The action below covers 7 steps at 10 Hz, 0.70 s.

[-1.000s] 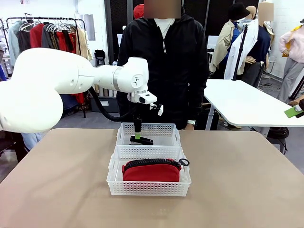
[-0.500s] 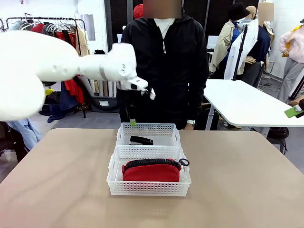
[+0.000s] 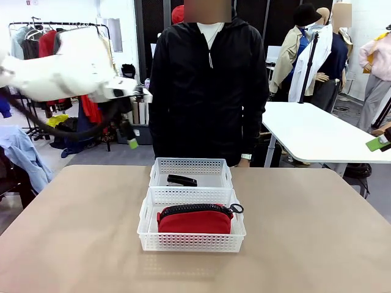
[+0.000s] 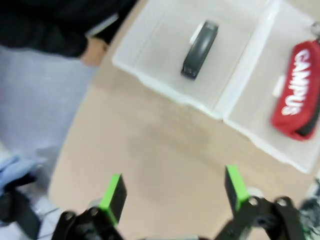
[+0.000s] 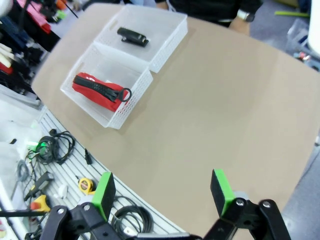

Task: Distribute items into two baskets.
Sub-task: Place the picked Stapler into the Organizing basket as instructed by the person.

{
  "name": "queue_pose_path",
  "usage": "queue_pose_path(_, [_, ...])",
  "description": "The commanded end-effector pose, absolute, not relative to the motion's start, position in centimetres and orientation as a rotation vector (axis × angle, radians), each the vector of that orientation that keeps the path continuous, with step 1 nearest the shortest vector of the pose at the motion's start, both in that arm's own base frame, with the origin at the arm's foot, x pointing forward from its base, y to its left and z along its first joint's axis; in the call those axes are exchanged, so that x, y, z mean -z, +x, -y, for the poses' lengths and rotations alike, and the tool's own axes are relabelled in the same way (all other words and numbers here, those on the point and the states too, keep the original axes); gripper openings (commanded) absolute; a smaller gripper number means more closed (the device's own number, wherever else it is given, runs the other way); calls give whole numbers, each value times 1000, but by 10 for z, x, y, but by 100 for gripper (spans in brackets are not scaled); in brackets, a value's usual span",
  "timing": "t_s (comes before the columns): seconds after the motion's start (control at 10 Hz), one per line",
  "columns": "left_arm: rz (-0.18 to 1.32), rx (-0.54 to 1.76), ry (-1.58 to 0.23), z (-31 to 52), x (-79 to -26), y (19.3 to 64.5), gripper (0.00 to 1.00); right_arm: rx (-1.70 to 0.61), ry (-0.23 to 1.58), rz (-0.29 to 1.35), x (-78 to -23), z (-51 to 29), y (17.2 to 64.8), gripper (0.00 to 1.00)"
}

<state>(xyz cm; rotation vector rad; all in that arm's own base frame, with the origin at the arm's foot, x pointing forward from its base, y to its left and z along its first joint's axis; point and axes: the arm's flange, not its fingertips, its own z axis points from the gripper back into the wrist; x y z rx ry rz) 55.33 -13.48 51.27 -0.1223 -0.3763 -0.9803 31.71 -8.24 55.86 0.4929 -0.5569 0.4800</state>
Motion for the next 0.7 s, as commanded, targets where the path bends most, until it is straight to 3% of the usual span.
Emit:
queue_pose_path(0.0, [454, 954, -188, 79, -522, 505, 100, -482, 492, 559, -561, 82, 317, 100])
queue_pose_path(0.2, [519, 957, -303, 33, -540, 486, 100, -482, 492, 559, -561, 82, 317, 100])
queue_pose_path(0.6, [466, 999, -433, -15, -550, 465, 100, -482, 492, 559, -561, 82, 317, 100])
